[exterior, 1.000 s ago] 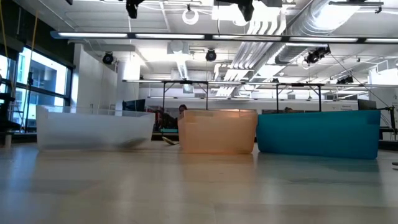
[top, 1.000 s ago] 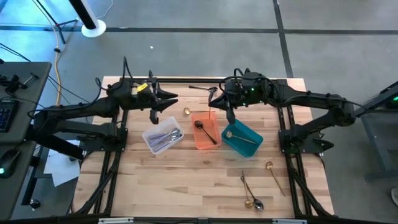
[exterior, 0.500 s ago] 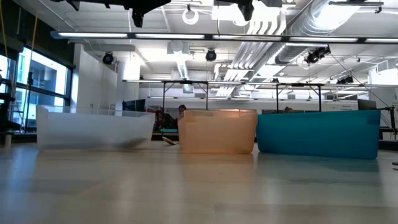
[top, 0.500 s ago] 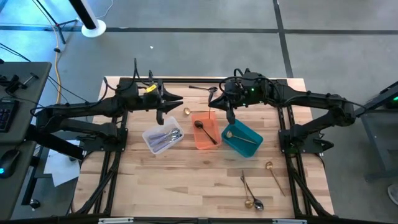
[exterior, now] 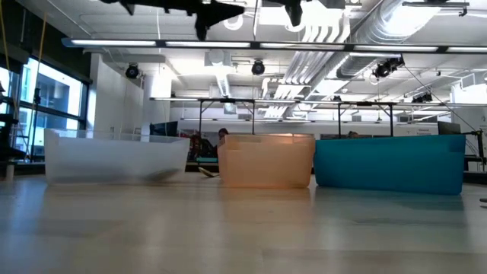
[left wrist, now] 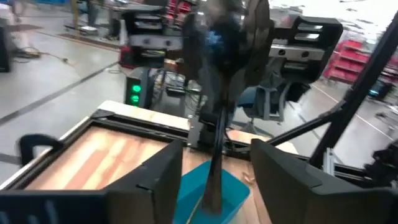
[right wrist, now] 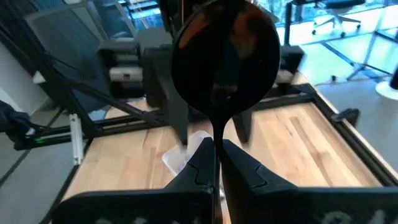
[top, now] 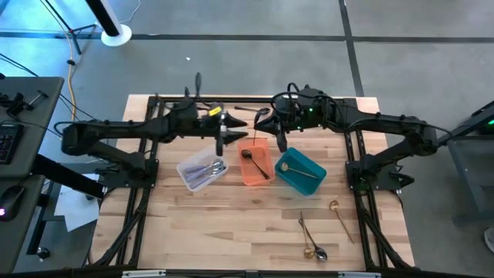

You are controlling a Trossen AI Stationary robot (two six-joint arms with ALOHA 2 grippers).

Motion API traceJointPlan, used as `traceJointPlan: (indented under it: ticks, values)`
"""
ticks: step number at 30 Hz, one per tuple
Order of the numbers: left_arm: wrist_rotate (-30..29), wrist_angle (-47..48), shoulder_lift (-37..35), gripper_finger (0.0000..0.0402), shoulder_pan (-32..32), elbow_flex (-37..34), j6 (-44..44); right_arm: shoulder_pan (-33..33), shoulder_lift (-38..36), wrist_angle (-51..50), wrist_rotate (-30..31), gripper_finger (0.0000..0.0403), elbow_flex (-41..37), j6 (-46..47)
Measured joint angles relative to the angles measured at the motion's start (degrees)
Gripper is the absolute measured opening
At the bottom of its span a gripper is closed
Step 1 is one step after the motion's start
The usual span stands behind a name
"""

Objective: Sort silverware by color (type)
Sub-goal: Put the black spoon into the orange bin

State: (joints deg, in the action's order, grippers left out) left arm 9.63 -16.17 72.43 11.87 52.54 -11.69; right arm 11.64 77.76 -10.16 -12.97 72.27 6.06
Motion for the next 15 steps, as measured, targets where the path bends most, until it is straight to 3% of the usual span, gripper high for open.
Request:
traceJointPlan:
  ticks: [7,15]
  values:
    - [2.1,-0.07,6.98,0.0226,-0.03,5.24,0.31,-0.02,1.11,1.36,-1.01,0.0,0.0,-0.04]
    - [2.14,0.25,8.52,0.022,-0.05,6.22,2.69,-0.02,1.11,1.82,-1.0,0.0,0.0,-0.77]
